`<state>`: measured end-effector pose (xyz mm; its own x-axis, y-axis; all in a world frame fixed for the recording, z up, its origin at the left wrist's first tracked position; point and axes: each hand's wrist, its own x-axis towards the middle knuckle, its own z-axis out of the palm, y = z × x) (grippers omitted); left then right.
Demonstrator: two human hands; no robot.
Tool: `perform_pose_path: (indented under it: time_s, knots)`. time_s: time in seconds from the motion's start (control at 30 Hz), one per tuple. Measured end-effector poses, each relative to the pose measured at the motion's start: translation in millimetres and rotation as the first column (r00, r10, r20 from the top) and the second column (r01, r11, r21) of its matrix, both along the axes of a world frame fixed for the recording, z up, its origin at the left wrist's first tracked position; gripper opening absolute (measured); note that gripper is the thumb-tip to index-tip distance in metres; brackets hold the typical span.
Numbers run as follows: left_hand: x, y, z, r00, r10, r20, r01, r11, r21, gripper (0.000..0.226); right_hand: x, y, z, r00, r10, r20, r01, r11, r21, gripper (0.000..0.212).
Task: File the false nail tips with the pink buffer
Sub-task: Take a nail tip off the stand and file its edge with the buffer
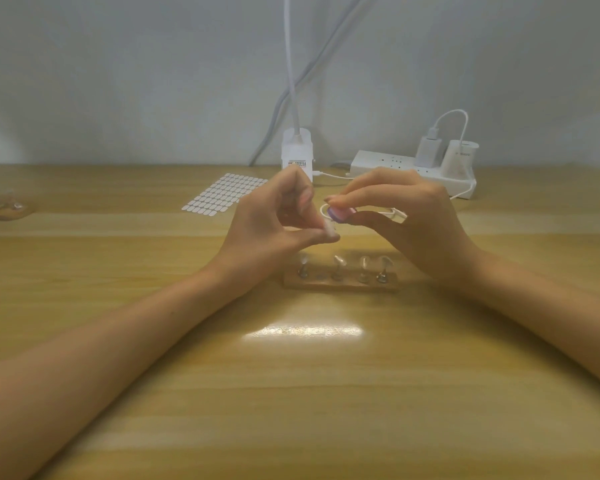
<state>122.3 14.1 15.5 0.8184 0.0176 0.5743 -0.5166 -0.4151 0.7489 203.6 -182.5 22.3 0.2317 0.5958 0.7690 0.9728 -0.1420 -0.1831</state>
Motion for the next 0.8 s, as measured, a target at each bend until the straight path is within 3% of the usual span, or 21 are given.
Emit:
perform_pose_path:
  time_s: [0.17, 0.3, 0.4, 0.57, 0.67, 0.8]
  knots:
    - [2, 2, 0, 1.000, 0.000, 0.013, 0.000, 1.000, 0.011, 0.050, -3, 4, -2, 1.000, 0.030, -0.008, -0.030, 0.999, -0.030, 0.017]
    - [2, 0, -1, 1.000, 0.014, 0.025, -0.014, 1.000, 0.014, 0.051, -5, 2, 1, 0.999, 0.031, -0.037, -0.029, 0.998, 0.047, 0.019]
    - [3, 2, 0, 1.000, 0.012, 0.027, -0.012, 1.000, 0.023, 0.052, -10, 7, 0, 0.999, 0.048, -0.022, -0.048, 0.999, -0.006, 0.017]
    - [2, 1, -1, 1.000, -0.027, -0.001, 0.026, 0.999, -0.044, 0.049, -10, 4, 2, 0.998, 0.020, -0.062, -0.016, 0.997, 0.070, 0.018]
    - [3, 3, 0, 0.999, -0.035, -0.014, 0.034, 0.999, -0.036, 0.050, -11, 9, 1, 0.998, 0.040, -0.048, -0.040, 0.999, -0.002, 0.014]
    - [2, 1, -1, 0.998, -0.061, -0.032, 0.058, 0.996, -0.068, 0.053, -7, 4, 1, 0.998, 0.014, -0.054, -0.012, 0.999, 0.038, 0.016]
